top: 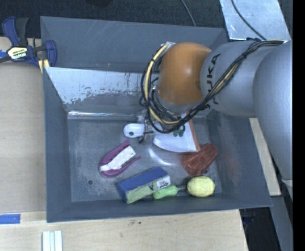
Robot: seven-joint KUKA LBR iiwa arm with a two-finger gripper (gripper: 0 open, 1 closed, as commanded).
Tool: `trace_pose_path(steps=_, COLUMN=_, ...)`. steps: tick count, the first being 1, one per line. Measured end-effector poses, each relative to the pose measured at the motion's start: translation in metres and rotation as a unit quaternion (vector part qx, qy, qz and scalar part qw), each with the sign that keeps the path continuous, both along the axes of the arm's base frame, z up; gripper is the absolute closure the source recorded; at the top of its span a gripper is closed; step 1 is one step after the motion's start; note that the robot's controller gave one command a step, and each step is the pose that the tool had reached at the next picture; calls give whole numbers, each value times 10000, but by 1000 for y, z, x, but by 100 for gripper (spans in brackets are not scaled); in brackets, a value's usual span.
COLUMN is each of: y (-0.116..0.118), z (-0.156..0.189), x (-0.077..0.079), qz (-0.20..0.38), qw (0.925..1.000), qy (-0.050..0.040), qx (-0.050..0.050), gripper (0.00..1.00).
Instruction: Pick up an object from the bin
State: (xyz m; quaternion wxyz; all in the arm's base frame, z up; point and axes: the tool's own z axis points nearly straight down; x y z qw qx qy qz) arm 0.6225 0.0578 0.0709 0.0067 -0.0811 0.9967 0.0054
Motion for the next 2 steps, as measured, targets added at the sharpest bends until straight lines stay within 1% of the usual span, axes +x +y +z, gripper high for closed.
trace_pose_path(steps=1, y=0, z=0, x=0, qz=-3, qw=10000, qy=0, qx=1, gripper=100)
trace_pose_path(steps=2, y=-1, z=27, x=-1, qz=-11, qw=10000, qy=19, qx=-4, gripper=100)
